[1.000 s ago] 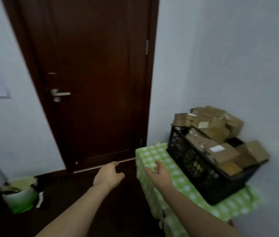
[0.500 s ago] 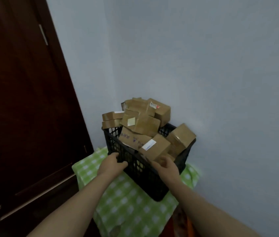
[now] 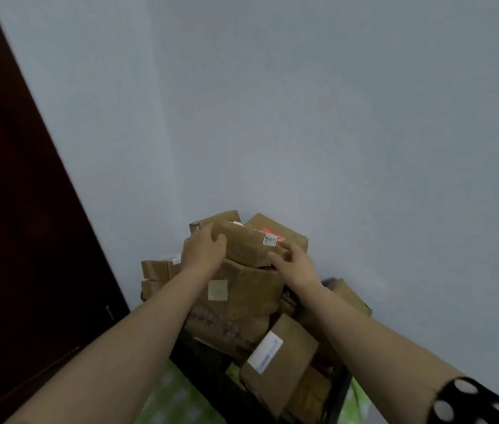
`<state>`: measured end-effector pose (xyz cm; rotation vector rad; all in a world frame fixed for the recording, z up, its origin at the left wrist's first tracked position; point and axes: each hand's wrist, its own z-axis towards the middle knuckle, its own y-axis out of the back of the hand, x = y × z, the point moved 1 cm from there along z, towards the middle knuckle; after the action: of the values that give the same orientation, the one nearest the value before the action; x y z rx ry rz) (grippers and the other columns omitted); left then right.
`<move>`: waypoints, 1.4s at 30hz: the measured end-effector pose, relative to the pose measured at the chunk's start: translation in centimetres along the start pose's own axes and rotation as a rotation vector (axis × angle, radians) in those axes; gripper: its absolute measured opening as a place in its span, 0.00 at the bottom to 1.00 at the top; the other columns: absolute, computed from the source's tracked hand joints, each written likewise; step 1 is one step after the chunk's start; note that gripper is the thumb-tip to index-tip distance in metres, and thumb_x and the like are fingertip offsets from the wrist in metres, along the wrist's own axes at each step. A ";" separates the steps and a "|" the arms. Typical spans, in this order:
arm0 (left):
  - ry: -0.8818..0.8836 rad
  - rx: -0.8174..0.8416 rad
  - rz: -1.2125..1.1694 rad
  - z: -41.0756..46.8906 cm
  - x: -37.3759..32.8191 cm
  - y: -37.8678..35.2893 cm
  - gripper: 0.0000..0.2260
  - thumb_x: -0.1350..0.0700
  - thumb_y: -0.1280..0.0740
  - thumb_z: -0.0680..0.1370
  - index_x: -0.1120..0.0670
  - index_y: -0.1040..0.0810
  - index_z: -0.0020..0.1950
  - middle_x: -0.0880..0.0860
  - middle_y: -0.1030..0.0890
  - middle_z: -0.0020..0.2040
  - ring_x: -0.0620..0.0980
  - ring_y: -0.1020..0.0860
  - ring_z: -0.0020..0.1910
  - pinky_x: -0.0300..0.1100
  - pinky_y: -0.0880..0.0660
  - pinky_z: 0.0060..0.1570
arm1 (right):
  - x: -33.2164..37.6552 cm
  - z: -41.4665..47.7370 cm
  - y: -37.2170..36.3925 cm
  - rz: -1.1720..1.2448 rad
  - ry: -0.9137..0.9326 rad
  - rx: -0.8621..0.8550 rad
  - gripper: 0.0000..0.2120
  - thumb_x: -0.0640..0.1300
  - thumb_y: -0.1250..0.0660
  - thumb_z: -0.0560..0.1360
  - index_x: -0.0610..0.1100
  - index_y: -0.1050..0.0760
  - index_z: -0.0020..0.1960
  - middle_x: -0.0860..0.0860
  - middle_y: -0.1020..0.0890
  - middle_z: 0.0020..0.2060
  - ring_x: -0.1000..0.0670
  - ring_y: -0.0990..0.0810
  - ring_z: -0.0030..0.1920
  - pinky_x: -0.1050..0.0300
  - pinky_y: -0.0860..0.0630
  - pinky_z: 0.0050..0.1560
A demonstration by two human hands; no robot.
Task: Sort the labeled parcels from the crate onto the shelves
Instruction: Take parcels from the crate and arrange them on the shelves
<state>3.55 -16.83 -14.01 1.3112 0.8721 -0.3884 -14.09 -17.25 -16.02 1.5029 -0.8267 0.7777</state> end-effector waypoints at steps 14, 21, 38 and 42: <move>0.181 0.081 -0.242 9.2 0.1 -3.5 0.30 0.45 0.39 0.80 0.58 0.41 0.76 0.57 0.38 0.75 0.57 0.38 0.73 0.47 0.39 0.70 | -1.6 7.9 -2.6 0.274 -0.019 0.121 0.48 0.49 0.20 0.63 0.49 0.42 0.75 0.50 0.31 0.70 0.47 0.30 0.67 0.47 0.29 0.66; 0.204 -0.011 -0.654 0.9 -1.2 1.8 0.20 0.52 0.26 0.71 0.59 0.21 0.59 0.56 0.19 0.55 0.51 0.21 0.49 0.44 0.23 0.53 | 0.6 2.6 2.2 0.410 0.282 0.207 0.59 0.31 0.21 0.60 0.53 0.54 0.77 0.54 0.34 0.68 0.55 0.34 0.67 0.46 0.32 0.69; 0.384 -0.352 -1.086 -28.6 1.3 12.2 0.06 0.59 0.33 0.75 0.57 0.19 0.50 0.55 0.17 0.44 0.49 0.22 0.46 0.42 0.24 0.52 | 6.2 -18.5 -2.6 0.806 -0.043 1.094 0.48 0.47 0.22 0.64 0.55 0.46 0.76 0.44 0.30 0.69 0.41 0.29 0.67 0.37 0.28 0.57; 0.236 -0.382 -1.050 -33.4 2.1 14.4 0.10 0.61 0.34 0.76 0.55 0.20 0.56 0.52 0.15 0.49 0.45 0.19 0.49 0.38 0.26 0.54 | 8.6 -23.0 -5.0 0.697 0.082 1.135 0.29 0.41 0.31 0.74 0.52 0.35 0.72 0.47 0.20 0.57 0.43 0.19 0.56 0.42 0.23 0.57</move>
<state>3.78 18.80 -6.23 0.4590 1.7179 -0.8319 -5.60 5.44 -9.43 2.1269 -0.8930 2.0493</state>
